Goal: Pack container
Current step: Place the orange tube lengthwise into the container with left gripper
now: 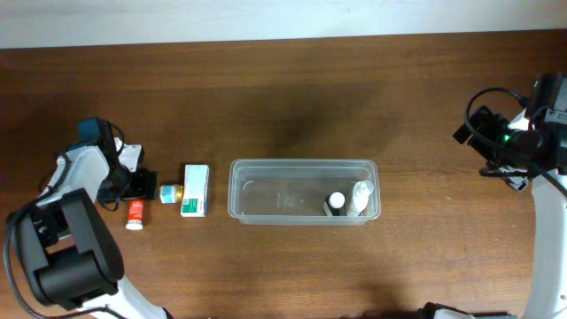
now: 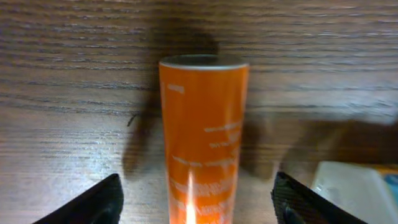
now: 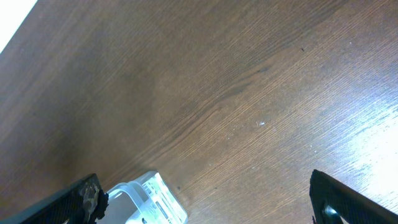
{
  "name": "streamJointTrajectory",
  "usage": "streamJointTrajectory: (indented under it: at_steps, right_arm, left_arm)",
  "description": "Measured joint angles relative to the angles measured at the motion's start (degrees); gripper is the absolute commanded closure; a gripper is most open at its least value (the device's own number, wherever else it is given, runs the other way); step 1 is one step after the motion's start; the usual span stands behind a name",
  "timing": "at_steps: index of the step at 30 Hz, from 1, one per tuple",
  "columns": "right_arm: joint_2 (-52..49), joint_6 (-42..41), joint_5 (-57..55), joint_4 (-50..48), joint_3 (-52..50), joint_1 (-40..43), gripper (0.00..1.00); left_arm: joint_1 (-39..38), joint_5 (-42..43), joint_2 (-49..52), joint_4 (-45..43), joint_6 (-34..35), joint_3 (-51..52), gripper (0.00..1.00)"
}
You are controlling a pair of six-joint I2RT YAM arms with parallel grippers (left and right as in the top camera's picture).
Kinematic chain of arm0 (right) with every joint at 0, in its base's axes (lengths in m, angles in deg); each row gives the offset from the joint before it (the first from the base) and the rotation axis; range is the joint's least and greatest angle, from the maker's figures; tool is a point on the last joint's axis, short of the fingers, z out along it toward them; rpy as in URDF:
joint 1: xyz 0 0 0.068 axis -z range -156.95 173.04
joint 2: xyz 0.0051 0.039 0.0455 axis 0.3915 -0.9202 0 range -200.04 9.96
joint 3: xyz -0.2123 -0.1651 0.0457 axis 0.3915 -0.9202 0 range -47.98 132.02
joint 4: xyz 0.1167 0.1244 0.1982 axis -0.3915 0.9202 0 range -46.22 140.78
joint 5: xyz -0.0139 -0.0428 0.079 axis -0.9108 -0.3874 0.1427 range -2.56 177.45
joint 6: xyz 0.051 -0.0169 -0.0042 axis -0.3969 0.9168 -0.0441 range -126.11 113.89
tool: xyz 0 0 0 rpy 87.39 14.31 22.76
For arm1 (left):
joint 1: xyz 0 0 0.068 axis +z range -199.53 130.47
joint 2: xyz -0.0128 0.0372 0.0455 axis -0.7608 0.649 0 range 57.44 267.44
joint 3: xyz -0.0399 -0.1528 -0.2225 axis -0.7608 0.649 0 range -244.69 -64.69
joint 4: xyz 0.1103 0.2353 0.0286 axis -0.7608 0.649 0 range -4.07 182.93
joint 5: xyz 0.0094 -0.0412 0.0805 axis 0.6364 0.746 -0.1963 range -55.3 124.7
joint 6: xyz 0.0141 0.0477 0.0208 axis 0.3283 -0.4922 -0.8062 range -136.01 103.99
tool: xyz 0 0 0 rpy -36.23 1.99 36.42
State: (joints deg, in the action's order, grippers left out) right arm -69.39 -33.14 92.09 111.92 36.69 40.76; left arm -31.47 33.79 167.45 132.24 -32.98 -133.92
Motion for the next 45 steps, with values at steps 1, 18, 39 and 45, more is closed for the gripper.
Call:
streamJointTrajectory:
  at_steps: [1,18,39,45]
  right_arm:
    - [0.0,0.0,0.0,0.0,0.0,0.0,0.02]
    - [0.0,0.0,0.0,0.0,0.0,0.0,0.01]
    - [0.0,0.0,0.0,0.0,0.0,0.0,0.01]
    - [0.0,0.0,0.0,0.0,0.0,0.0,0.02]
  left_arm:
    - [0.0,-0.2,0.3,-0.2,0.0,0.0,0.37]
    - [0.0,-0.6,1.0,8.3,1.0,-7.6,0.97]
    - [-40.8,12.7,-3.7,17.0,-16.7,-36.1,0.99]
    - [-49.5,13.0,0.3,14.6,-25.0,-36.1,1.00]
